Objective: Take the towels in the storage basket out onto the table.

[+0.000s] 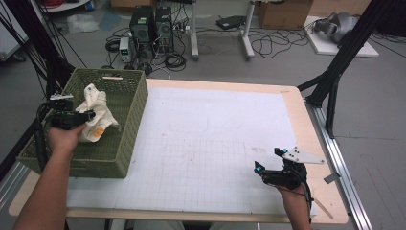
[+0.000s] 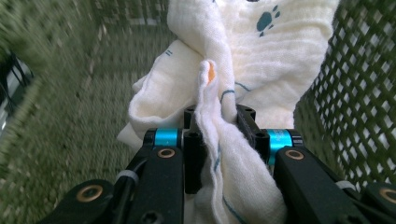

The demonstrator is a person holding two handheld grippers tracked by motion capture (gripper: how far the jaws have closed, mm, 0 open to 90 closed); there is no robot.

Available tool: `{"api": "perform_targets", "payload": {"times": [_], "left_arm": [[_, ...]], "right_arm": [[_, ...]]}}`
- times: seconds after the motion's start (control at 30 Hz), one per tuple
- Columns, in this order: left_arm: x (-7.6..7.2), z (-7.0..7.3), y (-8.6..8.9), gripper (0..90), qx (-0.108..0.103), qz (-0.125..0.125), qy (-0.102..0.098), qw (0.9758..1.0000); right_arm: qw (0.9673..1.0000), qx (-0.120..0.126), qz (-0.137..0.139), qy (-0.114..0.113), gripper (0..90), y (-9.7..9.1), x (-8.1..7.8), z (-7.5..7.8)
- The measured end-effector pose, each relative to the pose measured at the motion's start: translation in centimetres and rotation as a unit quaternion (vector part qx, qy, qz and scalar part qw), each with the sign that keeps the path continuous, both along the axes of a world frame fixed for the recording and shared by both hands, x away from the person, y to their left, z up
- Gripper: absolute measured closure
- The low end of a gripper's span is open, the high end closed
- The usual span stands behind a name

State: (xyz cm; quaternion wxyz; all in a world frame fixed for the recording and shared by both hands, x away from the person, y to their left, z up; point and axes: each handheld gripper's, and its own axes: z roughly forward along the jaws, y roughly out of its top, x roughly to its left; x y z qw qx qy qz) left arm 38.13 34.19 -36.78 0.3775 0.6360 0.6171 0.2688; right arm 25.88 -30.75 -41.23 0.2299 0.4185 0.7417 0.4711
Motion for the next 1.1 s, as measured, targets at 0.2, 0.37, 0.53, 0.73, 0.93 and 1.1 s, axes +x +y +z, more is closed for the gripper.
{"api": "perform_targets", "payload": {"times": [0.2, 0.37, 0.53, 0.73, 0.93, 1.1], "left_arm": [[-1.0, 1.3, 0.8, 74.7, -0.026, 0.019, -0.075, 0.9966], [-1.9, 3.4, 1.2, 74.6, -0.052, 0.018, -0.124, 0.9907], [-2.4, 5.7, 0.6, 74.6, -0.056, 0.0, -0.157, 0.986], [-2.8, 7.9, -0.8, 74.5, -0.063, -0.032, -0.182, 0.9808], [-2.9, 9.3, -2.5, 74.3, -0.073, -0.066, -0.192, 0.9764], [-3.2, 10.3, -4.3, 74.3, -0.082, -0.098, -0.208, 0.9698]], "right_arm": [[1.0, 0.002, -0.003, -0.001, 7.0, -0.2, -0.1, 0.0], [1.0, 0.004, -0.005, -0.001, 7.0, -0.3, -0.1, 0.1], [1.0, 0.001, -0.001, -0.002, 7.0, -0.1, 0.0, 0.1], [1.0, 0.002, -0.001, 0.0, 7.0, 0.0, 0.0, 0.1], [1.0, 0.002, 0.002, -0.002, 7.0, 0.0, 0.0, 0.1], [1.0, 0.003, 0.0, 0.0, 7.0, 0.0, 0.0, 0.1]]}}
